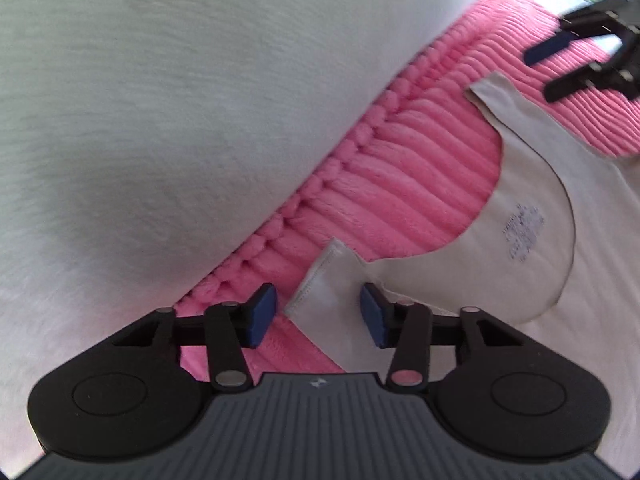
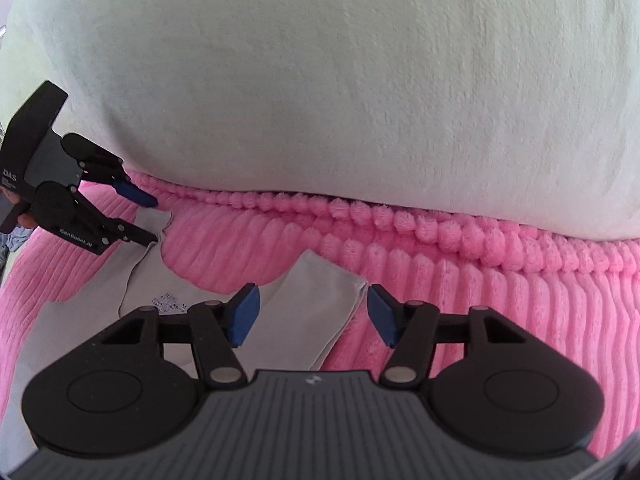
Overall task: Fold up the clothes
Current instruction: 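Grasp the beige top's shoulder strap with the left gripper while the right gripper grasps the other strap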
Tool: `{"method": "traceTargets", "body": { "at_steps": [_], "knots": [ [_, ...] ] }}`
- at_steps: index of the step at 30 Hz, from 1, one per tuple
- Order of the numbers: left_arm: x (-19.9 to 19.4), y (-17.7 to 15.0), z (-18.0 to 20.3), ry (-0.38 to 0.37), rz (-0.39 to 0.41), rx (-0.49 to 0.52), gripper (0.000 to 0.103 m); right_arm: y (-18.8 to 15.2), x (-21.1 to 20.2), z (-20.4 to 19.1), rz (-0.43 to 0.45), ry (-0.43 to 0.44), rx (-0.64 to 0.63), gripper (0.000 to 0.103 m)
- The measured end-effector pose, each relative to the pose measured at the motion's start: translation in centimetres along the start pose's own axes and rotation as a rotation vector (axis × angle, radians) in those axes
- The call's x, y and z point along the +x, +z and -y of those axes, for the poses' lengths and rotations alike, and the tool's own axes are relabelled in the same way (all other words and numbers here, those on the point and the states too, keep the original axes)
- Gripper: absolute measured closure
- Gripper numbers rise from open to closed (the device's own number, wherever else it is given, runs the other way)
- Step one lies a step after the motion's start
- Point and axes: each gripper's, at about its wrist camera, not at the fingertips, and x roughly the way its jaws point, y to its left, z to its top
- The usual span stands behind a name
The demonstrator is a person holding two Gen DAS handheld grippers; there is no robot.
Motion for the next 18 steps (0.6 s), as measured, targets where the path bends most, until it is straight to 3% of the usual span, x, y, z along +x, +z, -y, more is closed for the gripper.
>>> {"method": "traceTargets", "body": {
  "at_steps": [1,3,7,9,14,18],
  "knots": [
    [-0.1,0.0,0.5,0.011,0.008,0.039,0.101,0.1,0.2,0.1,0.0,0.003,-0.002,0.046],
    [-0.4,-0.2,2.0,0.054,0.028,0.1,0.102,0.3,0.5,0.2,-0.001,0.008,-0.011,0.046],
    [-0.8,-1.2,3.2,0.121,0.059,0.116,0.102,0.9,0.9,0.2,0.002,0.024,-0.057,0.047],
    [-0.7,-1.3,3.5,0.139,0.064,0.099,0.102,1.3,1.3,0.4,0.001,0.022,-0.077,0.05],
    [-0.6,-1.6,3.5,0.15,0.072,0.063,0.102,1.8,2.0,2.5,-0.039,0.036,-0.07,0.072],
    [-0.7,-2.0,3.6,0.157,0.088,0.047,0.102,1.1,2.7,3.4,-0.073,0.065,-0.039,0.074]
  ]
}}
